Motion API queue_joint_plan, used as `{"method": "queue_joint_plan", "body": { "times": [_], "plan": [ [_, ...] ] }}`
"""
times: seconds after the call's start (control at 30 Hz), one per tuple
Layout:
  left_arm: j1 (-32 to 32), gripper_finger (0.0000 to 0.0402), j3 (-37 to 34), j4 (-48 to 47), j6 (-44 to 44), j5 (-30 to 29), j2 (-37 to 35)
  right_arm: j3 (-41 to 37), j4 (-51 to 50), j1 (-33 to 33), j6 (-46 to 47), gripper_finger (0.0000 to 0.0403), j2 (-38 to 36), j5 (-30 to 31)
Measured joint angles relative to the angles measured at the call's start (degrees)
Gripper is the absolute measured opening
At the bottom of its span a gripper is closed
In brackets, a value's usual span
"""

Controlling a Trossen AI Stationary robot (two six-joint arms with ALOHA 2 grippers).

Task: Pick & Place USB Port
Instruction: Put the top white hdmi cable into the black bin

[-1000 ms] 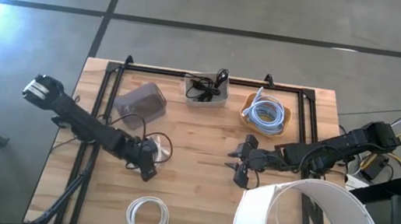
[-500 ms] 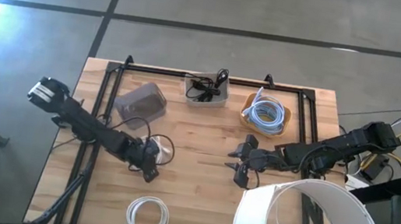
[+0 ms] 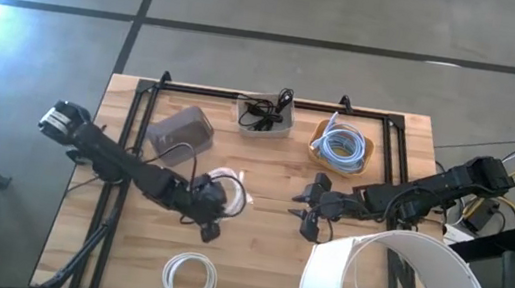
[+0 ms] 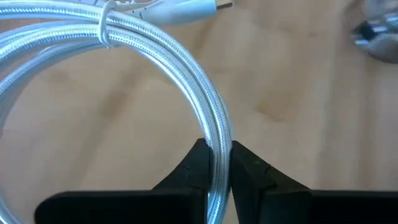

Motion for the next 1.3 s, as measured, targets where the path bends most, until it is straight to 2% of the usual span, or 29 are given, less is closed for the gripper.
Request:
{"method": "queue_joint_plan", "body": {
  "times": [0.17,0.37,0.47,0.57,0.93,1.1,1.3],
  "plan": [
    [0.56,0.0039,11.31,-22.06,1.72,-10.81,0.0,0.0,0.0,0.01,0.0,0.0171,0.0,0.0],
    [1.55,0.0043,20.8,-44.86,-3.31,-20.35,-0.02,0.0,0.0,0.02,0.0,0.0171,0.0,0.0],
    [3.21,0.0048,22.77,-52.63,-7.58,-22.38,-0.11,0.0,0.0,-0.01,-0.02,0.0171,0.0,0.0],
    [5.69,0.0047,22.15,-56.07,-9.79,-22.39,-0.11,0.0,-0.01,-0.01,0.0,0.0171,0.0,0.02],
    [17.67,0.0047,7.57,-52.62,-8.71,-18.64,-0.07,0.0,0.0,-0.01,0.0,0.0171,0.0,0.02],
    [23.02,0.0047,0.16,-43.08,-1.21,-14.79,-0.09,0.0,0.0,-0.01,0.0,0.0171,0.0,0.02],
    [27.88,0.0048,-5.15,-33.56,4.8,-14.33,-0.09,0.0,0.0,-0.01,0.0,0.0171,0.0,0.02]
  ]
}}
